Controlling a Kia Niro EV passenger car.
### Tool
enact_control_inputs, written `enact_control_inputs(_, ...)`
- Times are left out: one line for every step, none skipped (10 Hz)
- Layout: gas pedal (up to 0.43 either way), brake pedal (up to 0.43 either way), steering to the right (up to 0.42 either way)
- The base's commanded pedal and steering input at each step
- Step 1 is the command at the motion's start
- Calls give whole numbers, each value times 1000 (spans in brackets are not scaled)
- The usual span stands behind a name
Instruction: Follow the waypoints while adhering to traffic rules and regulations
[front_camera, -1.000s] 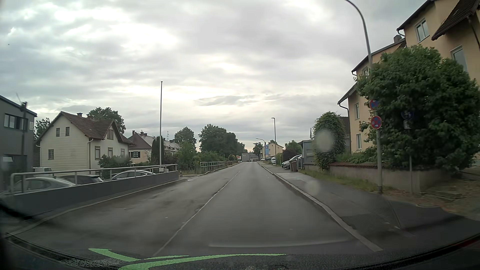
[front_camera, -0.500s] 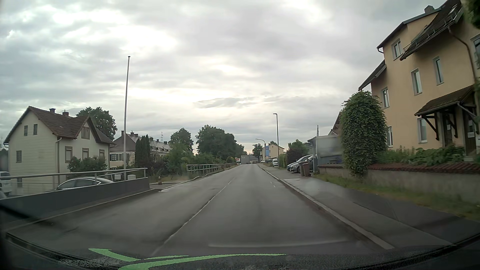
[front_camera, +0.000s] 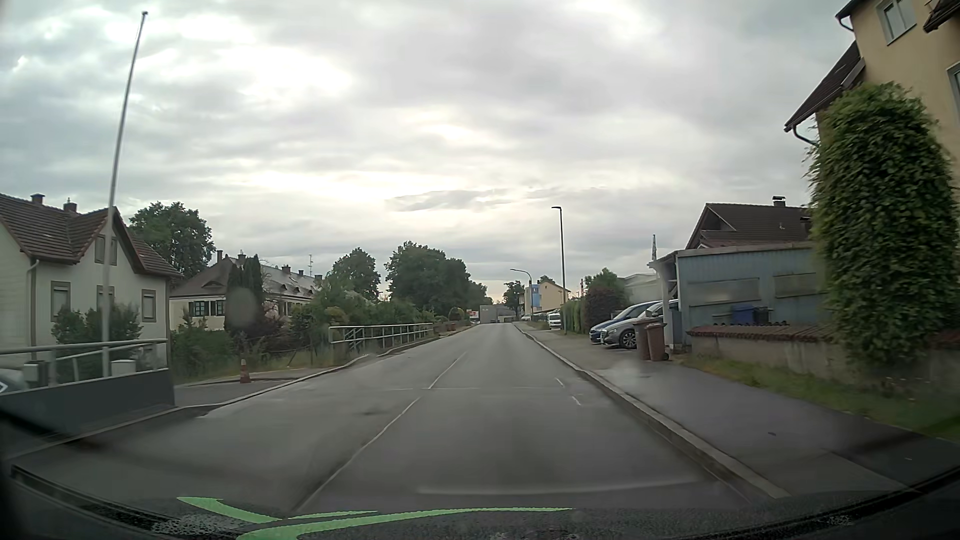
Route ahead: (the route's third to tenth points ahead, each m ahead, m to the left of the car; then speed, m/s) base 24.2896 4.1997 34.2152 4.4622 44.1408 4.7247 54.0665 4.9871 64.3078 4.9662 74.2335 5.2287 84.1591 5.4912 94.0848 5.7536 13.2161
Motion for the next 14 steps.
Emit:
enact_control_inputs(98, 0, 1)
enact_control_inputs(98, 0, 1)
enact_control_inputs(98, 0, 1)
enact_control_inputs(98, 0, 1)
enact_control_inputs(98, 0, 1)
enact_control_inputs(98, 0, 1)
enact_control_inputs(98, 0, 1)
enact_control_inputs(98, 0, 1)
enact_control_inputs(98, 0, 0)
enact_control_inputs(98, 0, 0)
enact_control_inputs(98, 0, 0)
enact_control_inputs(98, 0, 0)
enact_control_inputs(98, 0, 0)
enact_control_inputs(98, 0, 0)
